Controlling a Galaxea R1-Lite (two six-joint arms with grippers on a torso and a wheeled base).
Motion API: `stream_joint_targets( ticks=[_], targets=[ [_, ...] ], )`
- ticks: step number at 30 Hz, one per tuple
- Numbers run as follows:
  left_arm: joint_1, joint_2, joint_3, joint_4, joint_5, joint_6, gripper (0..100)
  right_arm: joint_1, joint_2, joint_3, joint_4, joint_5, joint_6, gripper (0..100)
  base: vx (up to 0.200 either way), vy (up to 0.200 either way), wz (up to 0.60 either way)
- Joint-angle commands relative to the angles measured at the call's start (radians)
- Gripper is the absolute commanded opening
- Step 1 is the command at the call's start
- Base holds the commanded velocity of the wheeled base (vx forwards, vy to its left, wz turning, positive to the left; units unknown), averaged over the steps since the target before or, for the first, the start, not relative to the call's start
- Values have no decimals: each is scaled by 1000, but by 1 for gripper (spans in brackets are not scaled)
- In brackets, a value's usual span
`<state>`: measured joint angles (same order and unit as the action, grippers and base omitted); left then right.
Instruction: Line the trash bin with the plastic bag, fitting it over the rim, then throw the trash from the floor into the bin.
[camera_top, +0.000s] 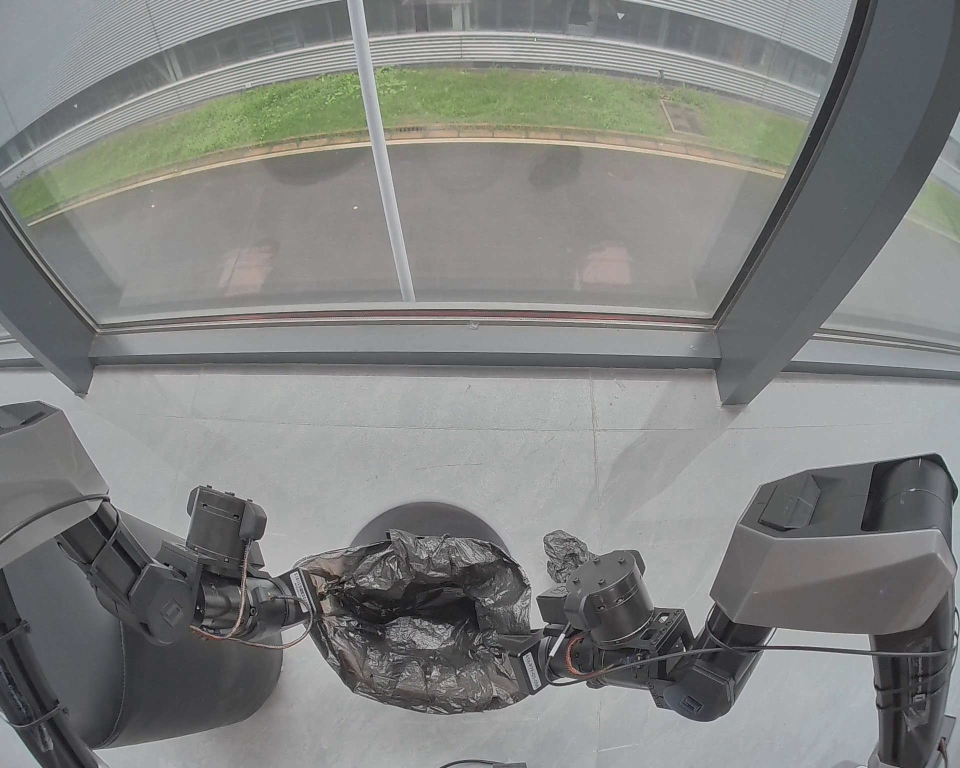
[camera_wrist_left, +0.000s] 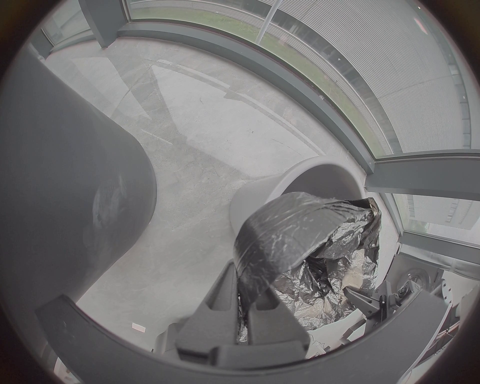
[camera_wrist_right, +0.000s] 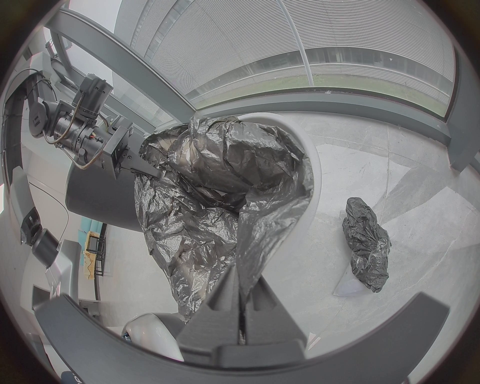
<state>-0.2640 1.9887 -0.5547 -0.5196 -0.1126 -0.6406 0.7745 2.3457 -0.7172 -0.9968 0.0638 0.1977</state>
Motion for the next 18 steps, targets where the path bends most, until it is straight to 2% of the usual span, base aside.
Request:
stream_joint_targets(
  ticks=[1,8,9,18],
  targets=[
    [0,9,4,0,1,-1,0,0,1,9,0,-1,-1,0,0,0,0],
    [0,9,2,0,4,-1,0,0,-2,25,-2,-29,-20,0,0,0,0],
    [0,9,2,0,4,-1,0,0,-2,27,-3,-33,-20,100,0,0,0],
    [0,5,7,-2,2,-5,0,3,-9,104,-112,-36,-21,100,0,0,0]
  ],
)
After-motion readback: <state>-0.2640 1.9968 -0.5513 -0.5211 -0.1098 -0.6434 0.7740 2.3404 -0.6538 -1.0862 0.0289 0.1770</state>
